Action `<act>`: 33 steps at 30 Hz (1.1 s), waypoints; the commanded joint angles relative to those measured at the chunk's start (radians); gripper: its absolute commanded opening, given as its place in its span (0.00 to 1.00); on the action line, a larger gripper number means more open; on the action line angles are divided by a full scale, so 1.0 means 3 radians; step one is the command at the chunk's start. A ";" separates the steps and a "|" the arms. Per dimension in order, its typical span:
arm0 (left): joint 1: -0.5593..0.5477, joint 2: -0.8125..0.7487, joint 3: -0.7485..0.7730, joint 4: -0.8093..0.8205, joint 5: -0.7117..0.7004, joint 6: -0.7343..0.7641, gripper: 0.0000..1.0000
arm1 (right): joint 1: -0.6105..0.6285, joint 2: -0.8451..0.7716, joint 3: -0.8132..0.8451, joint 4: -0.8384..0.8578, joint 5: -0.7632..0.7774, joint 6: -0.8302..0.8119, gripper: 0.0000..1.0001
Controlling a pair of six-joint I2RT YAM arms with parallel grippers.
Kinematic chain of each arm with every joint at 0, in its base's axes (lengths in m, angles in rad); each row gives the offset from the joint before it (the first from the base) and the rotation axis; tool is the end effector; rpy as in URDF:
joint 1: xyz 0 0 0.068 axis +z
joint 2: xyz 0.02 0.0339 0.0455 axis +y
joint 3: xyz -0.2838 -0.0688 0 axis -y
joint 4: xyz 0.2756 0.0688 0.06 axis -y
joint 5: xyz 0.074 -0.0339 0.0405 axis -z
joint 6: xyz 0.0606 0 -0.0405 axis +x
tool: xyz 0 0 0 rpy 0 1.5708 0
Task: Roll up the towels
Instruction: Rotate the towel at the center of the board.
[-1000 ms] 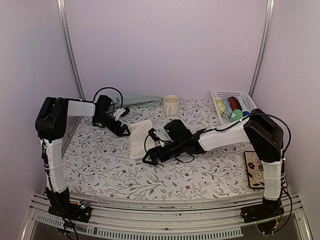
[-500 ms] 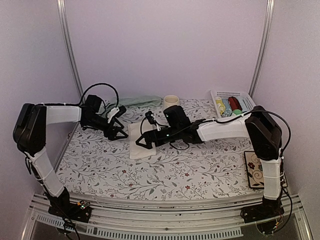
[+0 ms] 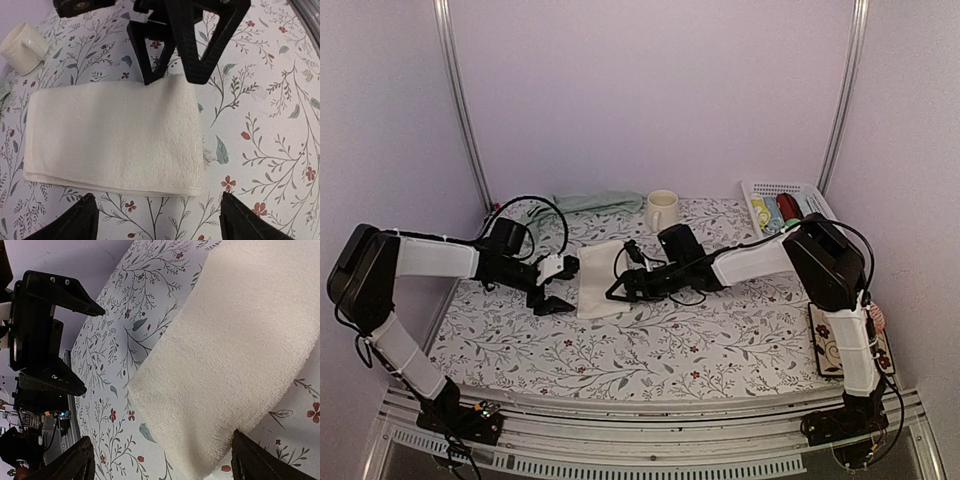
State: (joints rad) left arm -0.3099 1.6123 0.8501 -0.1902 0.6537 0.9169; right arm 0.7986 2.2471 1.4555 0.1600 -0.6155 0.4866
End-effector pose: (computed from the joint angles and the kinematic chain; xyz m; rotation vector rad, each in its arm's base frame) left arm 0.3157 -0.1398 0.1507 1.5400 1.7513 -0.5287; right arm 0.3473 0.4067 0.1080 -0.7544 2.3079 1.3389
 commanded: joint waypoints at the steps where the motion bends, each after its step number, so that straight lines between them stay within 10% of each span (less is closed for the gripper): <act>1: -0.0197 -0.0152 -0.0219 0.0385 -0.0261 0.0396 0.83 | 0.0025 -0.0273 -0.0193 0.0105 0.0072 0.0011 0.94; 33: -0.0994 0.0223 -0.0657 0.0987 -0.1690 0.0958 0.46 | 0.0129 -0.0091 -0.0277 0.0459 -0.0238 0.0183 0.94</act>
State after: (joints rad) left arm -0.5835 1.6421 0.6712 0.1001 0.1867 1.1870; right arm 0.8333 2.2349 1.3560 0.3069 -0.6743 0.5426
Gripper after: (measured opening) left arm 0.509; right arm 0.936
